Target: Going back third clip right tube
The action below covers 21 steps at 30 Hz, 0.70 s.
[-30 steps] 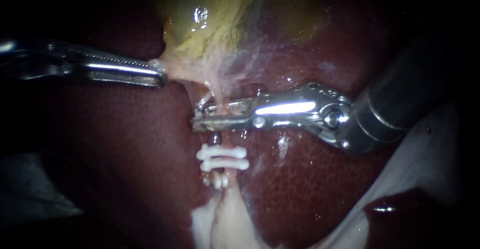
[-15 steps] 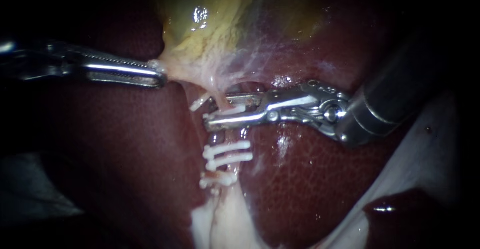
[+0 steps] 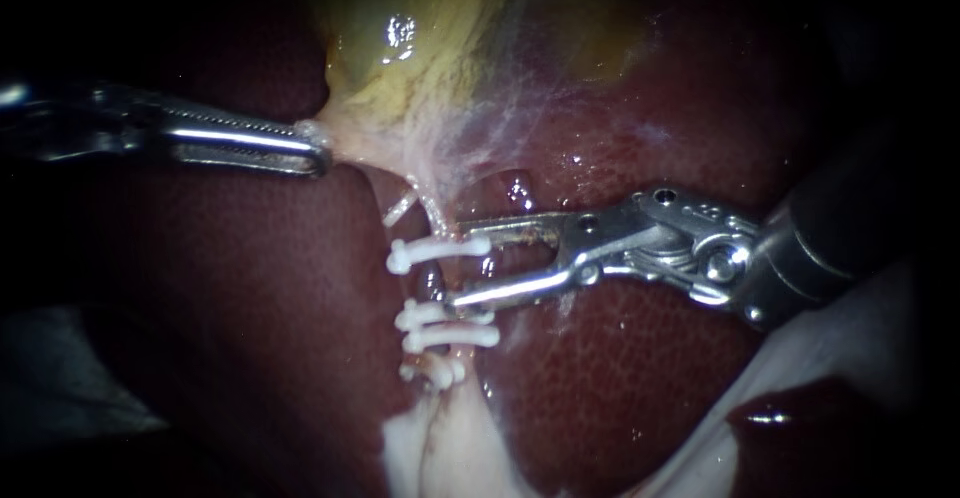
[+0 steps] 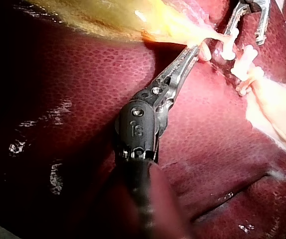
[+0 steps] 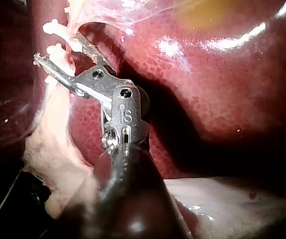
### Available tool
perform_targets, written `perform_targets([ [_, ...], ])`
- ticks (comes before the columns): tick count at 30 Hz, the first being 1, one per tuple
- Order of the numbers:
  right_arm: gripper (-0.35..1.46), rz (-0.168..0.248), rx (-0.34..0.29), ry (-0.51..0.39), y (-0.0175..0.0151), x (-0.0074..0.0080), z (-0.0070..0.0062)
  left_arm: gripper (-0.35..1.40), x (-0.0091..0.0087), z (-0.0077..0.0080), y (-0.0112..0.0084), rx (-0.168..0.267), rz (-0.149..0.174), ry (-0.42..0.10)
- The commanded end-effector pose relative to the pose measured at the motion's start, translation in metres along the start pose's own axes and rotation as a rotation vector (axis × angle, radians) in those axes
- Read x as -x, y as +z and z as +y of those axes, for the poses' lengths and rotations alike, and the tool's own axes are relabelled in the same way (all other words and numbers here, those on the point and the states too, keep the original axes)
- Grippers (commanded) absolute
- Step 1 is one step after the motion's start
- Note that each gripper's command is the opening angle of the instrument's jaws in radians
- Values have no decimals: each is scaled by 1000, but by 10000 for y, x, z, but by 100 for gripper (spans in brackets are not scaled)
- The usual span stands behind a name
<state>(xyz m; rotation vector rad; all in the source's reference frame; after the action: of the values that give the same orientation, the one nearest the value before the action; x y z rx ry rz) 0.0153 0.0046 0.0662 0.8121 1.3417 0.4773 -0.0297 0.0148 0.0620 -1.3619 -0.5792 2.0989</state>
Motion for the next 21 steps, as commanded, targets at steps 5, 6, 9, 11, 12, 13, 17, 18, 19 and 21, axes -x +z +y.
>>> perform_targets([
  [5,49,0,27,-7,-1,2,10,-35,0,0,1,0,0,0],
  [6,48,-3,41,-6,-1,3,12,-35,0,0,1,0,0,0],
  [9,48,-39,70,-10,-6,4,19,-35,0,0,1,0,0,0],
  [11,49,-57,100,-45,-12,6,21,-35,0,0,0,1,0,0],
  [12,49,-76,125,-81,-17,7,21,-35,0,0,0,1,0,0],
  [13,50,-97,140,-111,-21,8,20,-35,0,0,0,1,0,0],
  [17,50,-131,159,-206,-45,7,8,-35,1,0,-1,1,0,0],
  [18,50,-135,161,-242,-53,4,3,-35,1,0,-1,1,0,0],
  [19,50,-137,165,-268,-60,2,-1,-35,1,0,-1,1,0,0],
  [21,50,-142,169,-320,-72,-4,-12,-35,1,0,-1,1,0,0],
])
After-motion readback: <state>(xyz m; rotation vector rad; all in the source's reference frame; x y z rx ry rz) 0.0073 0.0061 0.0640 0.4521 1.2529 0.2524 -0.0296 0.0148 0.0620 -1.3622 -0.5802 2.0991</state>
